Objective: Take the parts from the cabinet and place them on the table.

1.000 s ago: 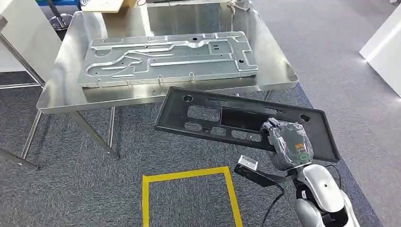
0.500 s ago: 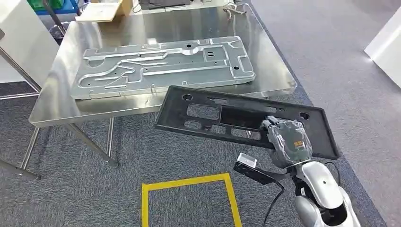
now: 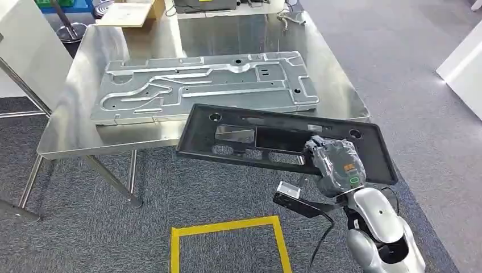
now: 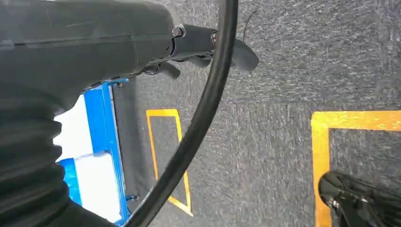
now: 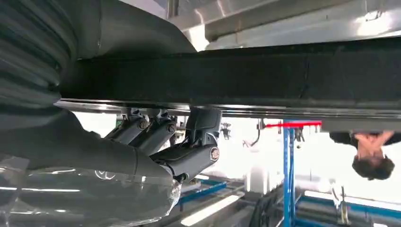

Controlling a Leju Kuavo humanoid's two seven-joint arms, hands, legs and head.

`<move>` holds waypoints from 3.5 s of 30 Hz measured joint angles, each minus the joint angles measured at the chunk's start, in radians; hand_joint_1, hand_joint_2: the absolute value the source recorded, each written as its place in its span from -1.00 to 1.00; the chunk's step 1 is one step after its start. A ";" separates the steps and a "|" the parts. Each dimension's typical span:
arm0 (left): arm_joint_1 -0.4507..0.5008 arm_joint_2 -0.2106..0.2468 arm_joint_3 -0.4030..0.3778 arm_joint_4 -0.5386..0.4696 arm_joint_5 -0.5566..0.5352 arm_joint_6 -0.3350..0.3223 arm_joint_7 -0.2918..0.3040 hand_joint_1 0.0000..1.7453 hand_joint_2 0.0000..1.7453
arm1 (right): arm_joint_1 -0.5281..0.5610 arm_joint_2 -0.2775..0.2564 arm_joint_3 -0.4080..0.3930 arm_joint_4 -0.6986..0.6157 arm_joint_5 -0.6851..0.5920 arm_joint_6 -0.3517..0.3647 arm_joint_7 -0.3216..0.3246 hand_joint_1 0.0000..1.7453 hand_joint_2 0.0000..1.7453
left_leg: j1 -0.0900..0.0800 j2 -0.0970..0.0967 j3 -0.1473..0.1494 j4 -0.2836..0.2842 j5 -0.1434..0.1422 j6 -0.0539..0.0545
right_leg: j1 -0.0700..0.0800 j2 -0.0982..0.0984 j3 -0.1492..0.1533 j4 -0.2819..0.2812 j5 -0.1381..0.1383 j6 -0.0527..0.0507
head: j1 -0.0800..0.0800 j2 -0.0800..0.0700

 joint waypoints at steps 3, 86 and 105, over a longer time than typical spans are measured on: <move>0.003 0.002 0.003 0.000 0.006 0.000 -0.001 -1.00 1.00 | -0.013 0.006 0.021 0.014 0.010 0.006 0.003 1.00 1.00 | -0.004 -0.001 0.032 0.000 -0.021 -0.005 | 0.004 0.000 0.045 -0.168 0.147 -0.016 | 0.000 0.000; -0.002 0.029 0.027 -0.001 0.079 0.002 -0.023 -1.00 1.00 | -0.224 0.118 0.282 0.255 0.005 0.048 0.020 1.00 1.00 | 0.007 0.001 -0.038 -0.013 0.043 -0.024 | 0.022 0.000 0.204 -0.311 0.077 -0.039 | 0.000 0.000; -0.006 0.026 0.029 -0.001 0.093 0.000 -0.027 -1.00 1.00 | -0.244 0.126 0.322 0.318 -0.006 0.057 0.020 1.00 1.00 | -0.001 0.001 0.056 -0.026 -0.040 -0.031 | 0.012 0.003 0.088 -0.285 0.169 -0.052 | 0.000 0.000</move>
